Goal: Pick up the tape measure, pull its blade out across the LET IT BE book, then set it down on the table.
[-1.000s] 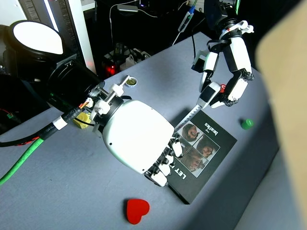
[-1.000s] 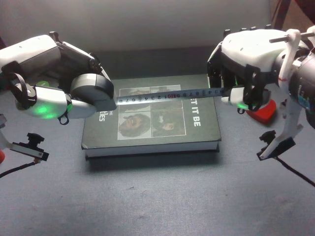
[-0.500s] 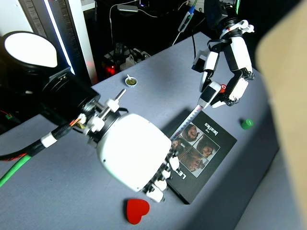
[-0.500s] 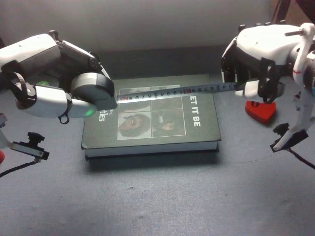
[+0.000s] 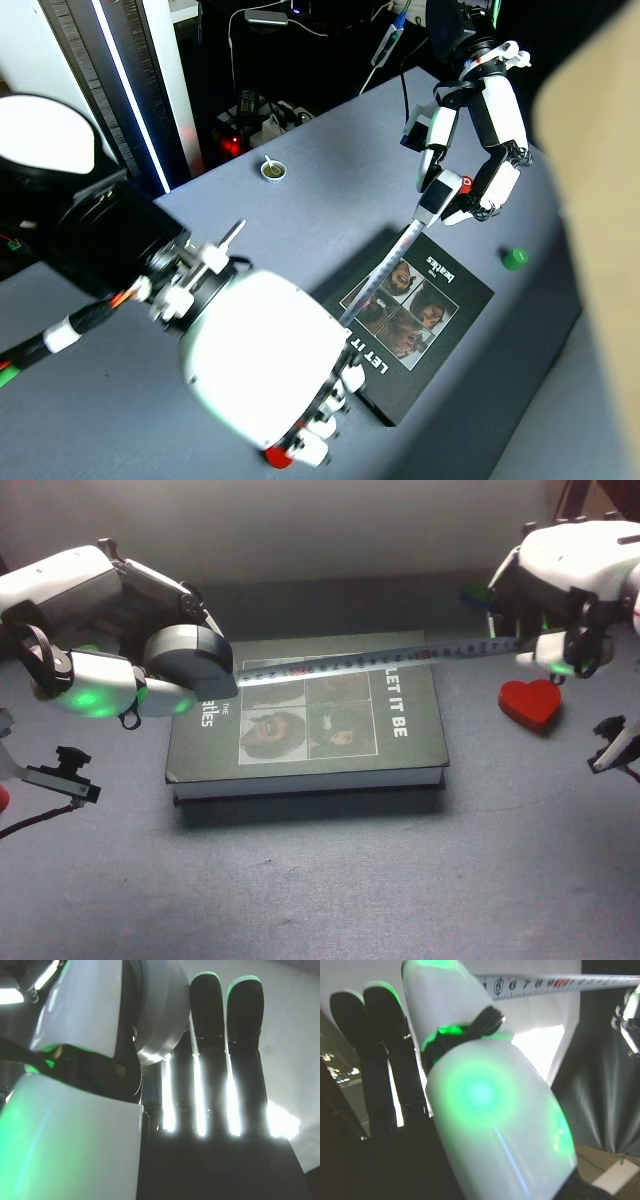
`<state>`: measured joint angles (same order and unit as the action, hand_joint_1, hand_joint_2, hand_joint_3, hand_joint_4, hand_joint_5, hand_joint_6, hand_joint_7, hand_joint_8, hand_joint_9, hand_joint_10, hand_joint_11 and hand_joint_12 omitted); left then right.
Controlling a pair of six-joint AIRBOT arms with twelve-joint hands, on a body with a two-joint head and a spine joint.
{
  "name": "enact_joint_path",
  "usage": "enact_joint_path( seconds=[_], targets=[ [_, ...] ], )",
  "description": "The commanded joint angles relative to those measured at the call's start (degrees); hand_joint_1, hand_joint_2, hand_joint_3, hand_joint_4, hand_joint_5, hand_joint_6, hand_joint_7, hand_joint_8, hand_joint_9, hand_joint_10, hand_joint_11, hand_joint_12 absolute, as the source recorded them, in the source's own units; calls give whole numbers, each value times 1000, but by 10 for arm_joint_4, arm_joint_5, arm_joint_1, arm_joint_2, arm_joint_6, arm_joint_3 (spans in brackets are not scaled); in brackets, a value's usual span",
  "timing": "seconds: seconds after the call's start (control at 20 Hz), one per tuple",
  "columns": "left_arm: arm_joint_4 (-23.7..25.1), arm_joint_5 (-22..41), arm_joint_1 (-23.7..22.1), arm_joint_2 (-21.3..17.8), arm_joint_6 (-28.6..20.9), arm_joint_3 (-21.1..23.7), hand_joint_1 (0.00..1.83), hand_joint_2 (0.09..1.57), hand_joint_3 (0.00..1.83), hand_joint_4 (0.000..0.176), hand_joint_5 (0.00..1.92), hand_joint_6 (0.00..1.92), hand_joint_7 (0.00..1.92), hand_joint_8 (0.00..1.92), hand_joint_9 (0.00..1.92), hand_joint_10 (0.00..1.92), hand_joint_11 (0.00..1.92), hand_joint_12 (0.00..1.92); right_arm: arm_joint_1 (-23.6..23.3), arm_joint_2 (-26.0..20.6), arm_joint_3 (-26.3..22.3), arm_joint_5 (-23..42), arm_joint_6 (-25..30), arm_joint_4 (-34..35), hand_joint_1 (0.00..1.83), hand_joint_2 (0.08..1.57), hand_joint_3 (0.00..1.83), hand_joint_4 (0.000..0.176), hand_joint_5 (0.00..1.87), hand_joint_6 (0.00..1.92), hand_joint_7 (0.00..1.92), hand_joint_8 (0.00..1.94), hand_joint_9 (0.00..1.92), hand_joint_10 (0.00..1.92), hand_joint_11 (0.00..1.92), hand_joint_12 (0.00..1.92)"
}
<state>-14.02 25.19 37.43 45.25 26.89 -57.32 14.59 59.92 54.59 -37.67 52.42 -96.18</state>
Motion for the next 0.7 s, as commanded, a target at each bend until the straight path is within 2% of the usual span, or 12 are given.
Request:
enact_joint_path(
  seconds=[0.0,0.15,0.25,0.35,0.65],
  targets=[
    [-1,61,-3,-4,1,-6,1368,1113,0,0,997,749,947,1021,941,1325,749,1396,0,-13,10,-48,-11,-40,1360,1141,0,0,851,1173,1010,862,820,1332,682,1325],
    [-1,62,-3,-4,1,-5,1369,1110,0,0,1010,729,955,1013,940,1324,750,1401,2,-18,22,-41,-11,-40,1360,1142,0,0,842,1193,1014,846,823,1331,680,1324],
    [-1,62,-2,-4,1,-5,1370,1133,0,0,947,841,901,1082,888,1363,751,1409,3,-19,30,-39,-11,-40,1361,1141,0,0,848,1190,1014,848,822,1329,683,1324],
    [-1,62,-3,-4,0,-5,1372,1109,0,0,1010,714,960,1013,942,1327,767,1407,6,-20,41,-37,-11,-41,1361,1141,0,0,850,1189,1014,847,822,1329,693,1327],
    [1,63,-1,-4,-2,-5,1372,1107,0,0,1016,704,968,1004,942,1326,762,1402,9,-24,58,-31,-8,-44,1360,1145,1,0,832,1197,1005,866,821,1341,677,1331]
  ],
)
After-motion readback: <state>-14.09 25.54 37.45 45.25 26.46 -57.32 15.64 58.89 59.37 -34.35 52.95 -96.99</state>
